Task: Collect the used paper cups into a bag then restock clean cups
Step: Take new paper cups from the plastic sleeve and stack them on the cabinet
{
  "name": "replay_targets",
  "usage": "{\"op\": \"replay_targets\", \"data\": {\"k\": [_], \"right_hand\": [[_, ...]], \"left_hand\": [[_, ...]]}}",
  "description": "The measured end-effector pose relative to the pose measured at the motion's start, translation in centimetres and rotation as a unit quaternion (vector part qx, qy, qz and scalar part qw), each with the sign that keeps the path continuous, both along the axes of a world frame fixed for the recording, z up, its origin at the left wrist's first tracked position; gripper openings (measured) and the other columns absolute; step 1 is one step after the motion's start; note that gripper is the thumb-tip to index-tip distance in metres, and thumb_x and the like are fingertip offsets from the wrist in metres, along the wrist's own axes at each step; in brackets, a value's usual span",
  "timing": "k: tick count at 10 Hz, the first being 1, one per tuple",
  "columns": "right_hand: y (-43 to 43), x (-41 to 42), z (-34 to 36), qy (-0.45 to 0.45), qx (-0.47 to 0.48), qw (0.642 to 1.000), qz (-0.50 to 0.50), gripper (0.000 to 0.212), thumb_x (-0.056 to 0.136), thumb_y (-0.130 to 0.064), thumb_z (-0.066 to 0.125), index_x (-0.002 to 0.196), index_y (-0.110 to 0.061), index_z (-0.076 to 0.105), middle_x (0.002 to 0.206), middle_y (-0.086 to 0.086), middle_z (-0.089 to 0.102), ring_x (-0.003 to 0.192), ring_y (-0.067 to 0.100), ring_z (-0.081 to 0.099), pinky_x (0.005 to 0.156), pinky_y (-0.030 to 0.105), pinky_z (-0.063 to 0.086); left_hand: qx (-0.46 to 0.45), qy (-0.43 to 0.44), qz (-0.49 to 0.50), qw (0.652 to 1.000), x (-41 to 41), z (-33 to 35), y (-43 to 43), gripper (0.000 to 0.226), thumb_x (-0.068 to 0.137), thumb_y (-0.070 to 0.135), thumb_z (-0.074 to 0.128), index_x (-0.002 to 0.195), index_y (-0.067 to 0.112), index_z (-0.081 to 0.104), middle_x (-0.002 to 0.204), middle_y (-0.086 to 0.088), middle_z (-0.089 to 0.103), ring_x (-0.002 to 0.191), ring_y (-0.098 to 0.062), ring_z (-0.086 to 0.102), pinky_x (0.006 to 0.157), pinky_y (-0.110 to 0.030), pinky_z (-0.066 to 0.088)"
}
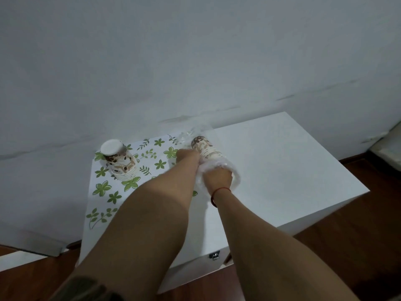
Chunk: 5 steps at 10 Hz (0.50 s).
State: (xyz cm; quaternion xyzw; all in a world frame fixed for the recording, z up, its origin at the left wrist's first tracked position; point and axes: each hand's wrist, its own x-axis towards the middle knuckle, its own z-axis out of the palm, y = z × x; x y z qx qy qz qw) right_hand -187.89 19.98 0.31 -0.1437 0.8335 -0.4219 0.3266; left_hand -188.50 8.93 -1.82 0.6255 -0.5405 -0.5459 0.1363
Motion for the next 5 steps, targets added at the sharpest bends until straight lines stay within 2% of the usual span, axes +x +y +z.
{"op": "replay_targets", "data": {"k": [1,2,3,4,5], "right_hand": [[-0.1,-0.3,-0.8,0.044,-0.106,0.992,-0.061,0.015,0.08,-0.01,0.059,0.067,-0.008,0.065,0.069,0.015,0.063,0.069,0.03,0.061,0.065,0.036,0.05],[0.4,0.2,-1.2,0.009,-0.112,0.989,-0.092,0.038,0.071,-0.014,0.065,0.047,-0.02,0.037,0.051,0.0,0.035,0.05,0.018,0.032,0.05,0.026,0.032],[0.7,0.6,-0.9,-0.066,-0.114,0.983,-0.127,0.01,0.078,-0.014,0.061,0.083,-0.01,0.069,0.079,0.006,0.064,0.073,0.024,0.059,0.067,0.03,0.049],[0.2,0.7,-1.4,-0.105,-0.108,0.981,-0.12,0.031,0.084,-0.014,0.056,0.11,0.0,0.066,0.105,0.015,0.067,0.099,0.031,0.064,0.085,0.034,0.052],[-0.4,0.8,-1.2,-0.072,-0.082,0.989,-0.096,0.037,0.087,-0.012,0.054,0.121,0.0,0.06,0.118,0.019,0.064,0.112,0.034,0.06,0.092,0.035,0.049]], "left_hand": [[-0.03,0.022,-0.002,0.999,0.5,0.8,-1.1,0.037,0.1,0.01,0.044,0.135,0.0,0.049,0.128,-0.014,0.061,0.087,-0.02,0.064,0.038,-0.015,0.047],[-0.005,0.05,0.028,0.998,1.8,0.7,-1.7,0.032,0.096,0.009,0.049,0.125,0.001,0.058,0.12,-0.015,0.065,0.101,-0.027,0.067,0.056,-0.025,0.049],[0.061,0.073,-0.024,0.995,2.6,0.2,-1.3,0.034,0.096,0.029,0.053,0.119,0.004,0.06,0.111,-0.013,0.068,0.083,-0.025,0.066,0.064,-0.031,0.057],[0.09,0.065,-0.105,0.988,4.7,2.0,0.3,0.032,0.096,0.028,0.052,0.117,0.005,0.062,0.107,-0.014,0.068,0.078,-0.025,0.064,0.057,-0.03,0.054],[0.063,0.03,-0.139,0.988,5.8,2.8,0.9,0.04,0.094,0.005,0.052,0.134,0.001,0.05,0.099,-0.015,0.066,0.072,-0.023,0.064,0.056,-0.032,0.054]]}}
